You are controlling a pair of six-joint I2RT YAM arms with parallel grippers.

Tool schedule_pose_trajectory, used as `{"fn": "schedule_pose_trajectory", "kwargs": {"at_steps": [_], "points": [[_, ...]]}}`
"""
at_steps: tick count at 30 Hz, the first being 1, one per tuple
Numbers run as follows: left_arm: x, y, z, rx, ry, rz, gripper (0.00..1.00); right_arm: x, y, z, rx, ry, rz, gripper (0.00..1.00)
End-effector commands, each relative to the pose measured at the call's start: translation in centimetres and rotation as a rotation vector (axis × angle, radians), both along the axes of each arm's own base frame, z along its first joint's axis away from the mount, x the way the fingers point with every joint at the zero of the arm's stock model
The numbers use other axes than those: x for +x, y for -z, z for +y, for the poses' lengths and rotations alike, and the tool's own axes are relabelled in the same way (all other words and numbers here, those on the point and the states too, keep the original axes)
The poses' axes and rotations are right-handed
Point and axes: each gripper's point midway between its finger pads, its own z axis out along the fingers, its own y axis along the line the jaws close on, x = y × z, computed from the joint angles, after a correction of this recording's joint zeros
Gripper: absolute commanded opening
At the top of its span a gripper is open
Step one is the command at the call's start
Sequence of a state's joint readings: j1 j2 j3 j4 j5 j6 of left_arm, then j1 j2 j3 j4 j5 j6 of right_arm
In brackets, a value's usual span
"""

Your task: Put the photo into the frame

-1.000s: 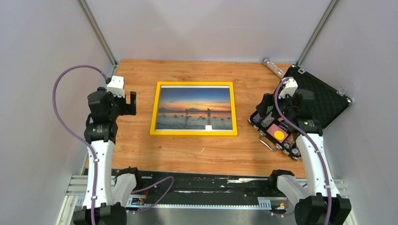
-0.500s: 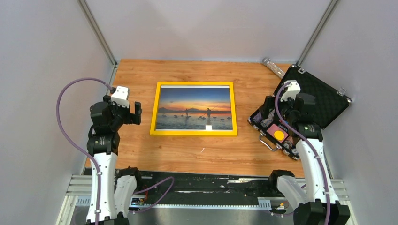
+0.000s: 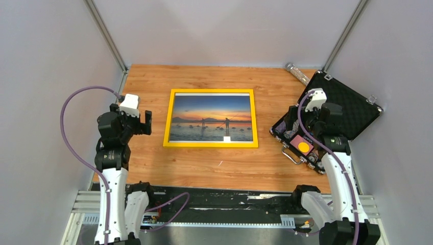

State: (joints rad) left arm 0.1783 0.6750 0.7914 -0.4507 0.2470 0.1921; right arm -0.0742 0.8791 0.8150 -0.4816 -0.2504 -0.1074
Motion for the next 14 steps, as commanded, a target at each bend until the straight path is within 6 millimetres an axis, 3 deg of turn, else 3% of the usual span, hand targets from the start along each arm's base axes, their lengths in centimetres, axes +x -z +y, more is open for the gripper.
{"fn": "schedule_pose_trajectory", "kwargs": {"at_steps": [1,14], "points": [[0.25,-0.90,1.12,0.050,-0.038,-0.045,1.00,0.39,-1.51,-0.68,-0.041,0.012,-0.076,1.00],[0.36,-0.55,0.96,0.048,-0.027,-0.035,1.00,0.25,-1.97,-0.48,-0.036,0.003,-0.093,1.00]]}}
